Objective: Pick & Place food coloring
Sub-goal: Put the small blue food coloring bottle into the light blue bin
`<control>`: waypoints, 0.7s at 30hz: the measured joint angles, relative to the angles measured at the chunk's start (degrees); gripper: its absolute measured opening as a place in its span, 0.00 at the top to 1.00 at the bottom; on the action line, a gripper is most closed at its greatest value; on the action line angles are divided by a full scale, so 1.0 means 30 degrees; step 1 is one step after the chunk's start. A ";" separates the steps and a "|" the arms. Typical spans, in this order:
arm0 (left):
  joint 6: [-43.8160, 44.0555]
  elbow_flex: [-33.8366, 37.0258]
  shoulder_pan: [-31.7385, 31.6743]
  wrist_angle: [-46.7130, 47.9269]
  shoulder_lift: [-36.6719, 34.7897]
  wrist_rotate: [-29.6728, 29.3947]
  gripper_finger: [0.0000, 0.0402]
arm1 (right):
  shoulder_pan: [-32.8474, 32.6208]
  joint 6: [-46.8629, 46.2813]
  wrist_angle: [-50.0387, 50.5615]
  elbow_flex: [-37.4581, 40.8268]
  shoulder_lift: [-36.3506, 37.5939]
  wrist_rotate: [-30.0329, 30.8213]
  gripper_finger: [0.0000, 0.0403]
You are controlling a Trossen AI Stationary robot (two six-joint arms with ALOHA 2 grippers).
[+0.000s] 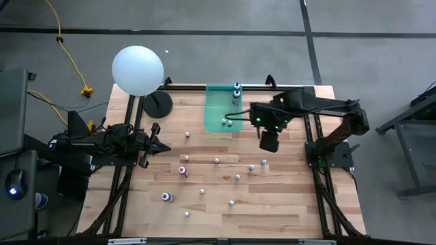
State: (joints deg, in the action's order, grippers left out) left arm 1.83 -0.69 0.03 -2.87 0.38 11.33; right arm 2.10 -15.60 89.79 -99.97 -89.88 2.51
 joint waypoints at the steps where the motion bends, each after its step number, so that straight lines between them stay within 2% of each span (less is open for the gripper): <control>1: 0.0002 0.0000 0.0000 0.0000 0.0000 0.0000 1.00 | -0.0094 -0.0236 -0.0160 0.0736 0.0571 -0.0091 0.58; 7: 0.0000 0.0000 -0.0004 0.0000 0.0000 0.0000 1.00 | -0.0645 -0.1980 -0.2537 0.7328 0.4533 -0.2037 0.58; 13: 0.0007 0.0000 -0.0005 0.0000 0.0000 0.0000 1.00 | -0.1449 -0.1728 -0.7443 1.4169 0.7798 -0.2508 0.58; 17: 0.0000 0.0000 0.0002 0.0000 0.0004 0.0000 1.00 | -0.2091 -0.0777 -1.0818 1.7580 0.8346 -0.2814 0.58; 21: 0.0000 0.0000 -0.0002 0.0000 0.0003 0.0000 1.00 | -0.2131 0.0104 -1.4083 1.9793 0.8163 -0.3414 0.58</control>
State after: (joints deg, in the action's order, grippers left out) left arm 1.83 -0.69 0.02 -2.87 0.39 11.33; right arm -4.29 -15.28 47.54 -40.59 -65.40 -7.73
